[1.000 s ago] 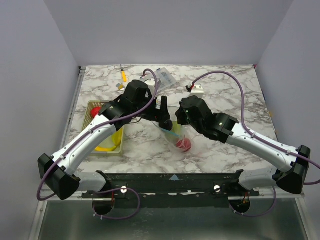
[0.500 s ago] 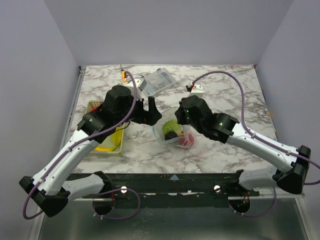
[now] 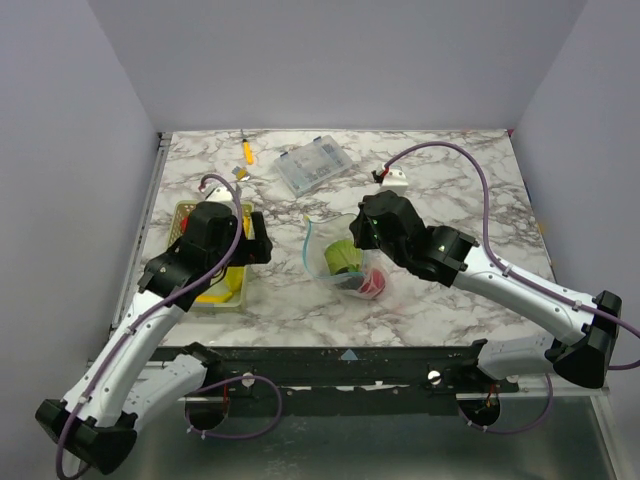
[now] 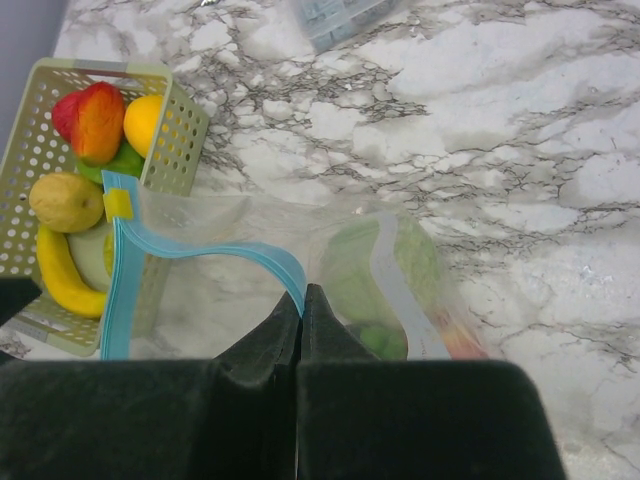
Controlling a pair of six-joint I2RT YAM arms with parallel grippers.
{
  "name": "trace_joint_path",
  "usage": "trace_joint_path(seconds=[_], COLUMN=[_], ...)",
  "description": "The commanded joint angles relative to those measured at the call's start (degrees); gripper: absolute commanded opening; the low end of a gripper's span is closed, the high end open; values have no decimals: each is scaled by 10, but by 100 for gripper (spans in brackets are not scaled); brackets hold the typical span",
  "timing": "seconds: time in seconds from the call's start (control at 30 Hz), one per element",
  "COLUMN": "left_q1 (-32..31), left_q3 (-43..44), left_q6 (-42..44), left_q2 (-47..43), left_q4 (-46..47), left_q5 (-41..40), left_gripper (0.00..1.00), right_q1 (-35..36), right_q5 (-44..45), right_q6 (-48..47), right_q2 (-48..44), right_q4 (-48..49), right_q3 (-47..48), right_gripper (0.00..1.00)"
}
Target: Place the food in the zip-top bag and seal the zipper
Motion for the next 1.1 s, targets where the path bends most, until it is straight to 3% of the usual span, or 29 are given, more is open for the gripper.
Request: trace_joint_path(seconds=[0.0, 0.2, 0.43, 0.8, 1.07], left_q1=[118, 219, 275, 306, 330], left_q3=[-66, -121, -157, -193, -208], left_q6=[-38, -51, -99, -144, -151], left_q2=[-4, 29, 92, 186, 196], left_q4=[-18, 20, 62, 138, 154], left_q5=[-14, 33, 77, 143, 149], left_gripper=[94, 87, 84, 83, 77], right_q1=[-3, -3, -3, -3, -3], right_q5=[-5, -4, -5, -1, -1], right_q6=[5, 3, 1, -2, -4], right_q2=[-12, -18, -25, -34, -30], right_q4=[19, 17, 19, 16, 18], right_q3=[-1, -5, -8, -14, -13], right_gripper=[1, 1, 1, 1, 1])
